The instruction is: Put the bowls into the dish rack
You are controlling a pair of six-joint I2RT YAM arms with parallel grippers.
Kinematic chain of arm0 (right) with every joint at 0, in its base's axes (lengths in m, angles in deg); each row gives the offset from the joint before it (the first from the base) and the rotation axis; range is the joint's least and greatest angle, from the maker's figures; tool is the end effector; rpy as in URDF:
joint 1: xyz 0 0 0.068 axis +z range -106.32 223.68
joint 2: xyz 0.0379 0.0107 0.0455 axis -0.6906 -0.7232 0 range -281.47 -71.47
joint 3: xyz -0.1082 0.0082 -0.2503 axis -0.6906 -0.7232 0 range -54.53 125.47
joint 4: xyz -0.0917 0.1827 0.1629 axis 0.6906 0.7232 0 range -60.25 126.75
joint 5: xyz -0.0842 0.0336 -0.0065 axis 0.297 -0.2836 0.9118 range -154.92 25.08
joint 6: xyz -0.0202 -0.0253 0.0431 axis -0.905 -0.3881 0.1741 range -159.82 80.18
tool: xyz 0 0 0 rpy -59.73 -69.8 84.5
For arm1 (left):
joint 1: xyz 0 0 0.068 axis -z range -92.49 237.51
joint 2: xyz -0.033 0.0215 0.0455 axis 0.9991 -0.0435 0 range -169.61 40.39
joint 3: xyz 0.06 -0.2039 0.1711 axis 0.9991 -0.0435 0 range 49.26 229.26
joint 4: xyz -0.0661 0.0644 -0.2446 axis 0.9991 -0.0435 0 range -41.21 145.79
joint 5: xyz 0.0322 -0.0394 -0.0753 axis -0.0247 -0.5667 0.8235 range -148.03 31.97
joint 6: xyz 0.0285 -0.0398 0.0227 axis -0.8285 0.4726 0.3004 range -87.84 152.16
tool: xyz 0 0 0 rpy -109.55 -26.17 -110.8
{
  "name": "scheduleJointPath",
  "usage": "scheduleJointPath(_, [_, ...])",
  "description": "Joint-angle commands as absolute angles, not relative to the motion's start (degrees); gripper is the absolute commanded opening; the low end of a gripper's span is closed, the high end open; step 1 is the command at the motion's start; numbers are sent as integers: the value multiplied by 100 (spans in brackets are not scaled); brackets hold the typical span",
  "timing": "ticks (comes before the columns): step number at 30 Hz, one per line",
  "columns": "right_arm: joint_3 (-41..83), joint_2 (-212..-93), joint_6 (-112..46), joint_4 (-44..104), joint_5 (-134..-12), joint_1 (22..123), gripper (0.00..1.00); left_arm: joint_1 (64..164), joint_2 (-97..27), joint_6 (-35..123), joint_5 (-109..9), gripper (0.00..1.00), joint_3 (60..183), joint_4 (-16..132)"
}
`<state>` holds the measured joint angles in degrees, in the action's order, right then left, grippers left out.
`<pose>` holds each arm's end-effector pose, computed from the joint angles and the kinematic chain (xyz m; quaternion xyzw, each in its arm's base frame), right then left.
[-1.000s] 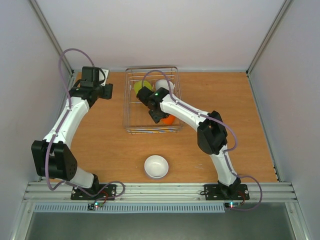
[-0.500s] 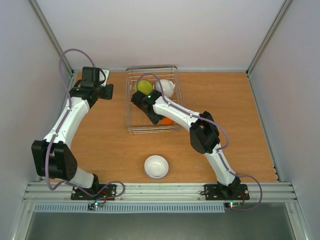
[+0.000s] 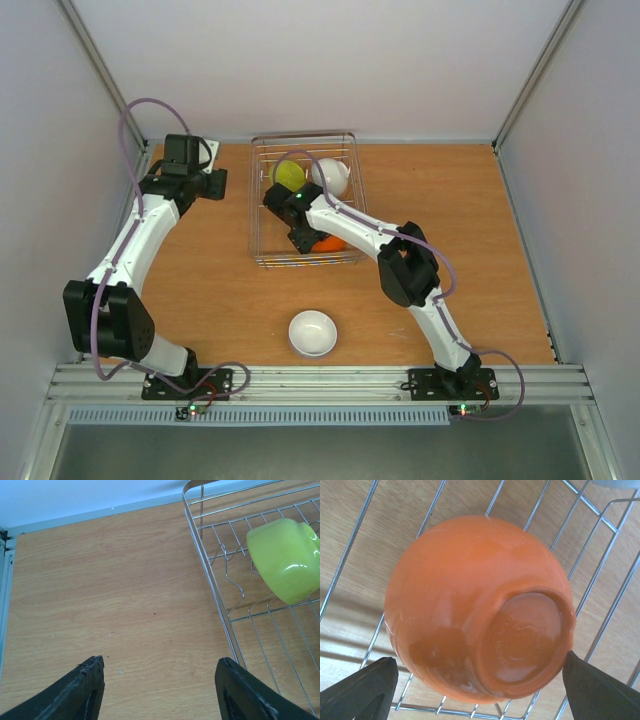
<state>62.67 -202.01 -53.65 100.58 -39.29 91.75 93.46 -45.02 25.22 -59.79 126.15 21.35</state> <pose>0.3152 0.3279 0.2104 -0.4912 0.8410 -0.1971 0.1126 0.3286 -0.0331 0.3250 0.0969 0.9117 0.0175 0.3989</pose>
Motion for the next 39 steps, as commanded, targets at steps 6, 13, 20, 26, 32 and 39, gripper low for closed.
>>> scheduleJointPath(6, [5695, -19225, -5501, 9443, -4511, 9290, 93, 9322, -4307, 2434, -5874, 62, 12542, 2328])
scheduleJointPath(13, [4899, -17868, -5371, 8836, -4677, 9290, 91, 9322, -4346, 2368, -5082, 61, 12587, 2163])
scheduleJointPath(20, [3735, -16532, -5132, 8484, -5256, 9290, 84, 9336, -4350, 1958, -3217, 56, 12773, 1550])
scheduleJointPath(26, [2860, -15794, -4839, 8573, -4985, 9266, 84, 9388, -4178, 654, -1471, 56, 13458, -279])
scheduleJointPath(32, [2124, -15257, -4665, 8478, -5139, 9039, 85, 10058, -3756, 60, -1836, 54, 13606, -1240])
scheduleJointPath(39, [1443, -14760, -4523, 8154, -5695, 8752, 84, 12121, -3581, 485, -3634, 52, 12435, -1118])
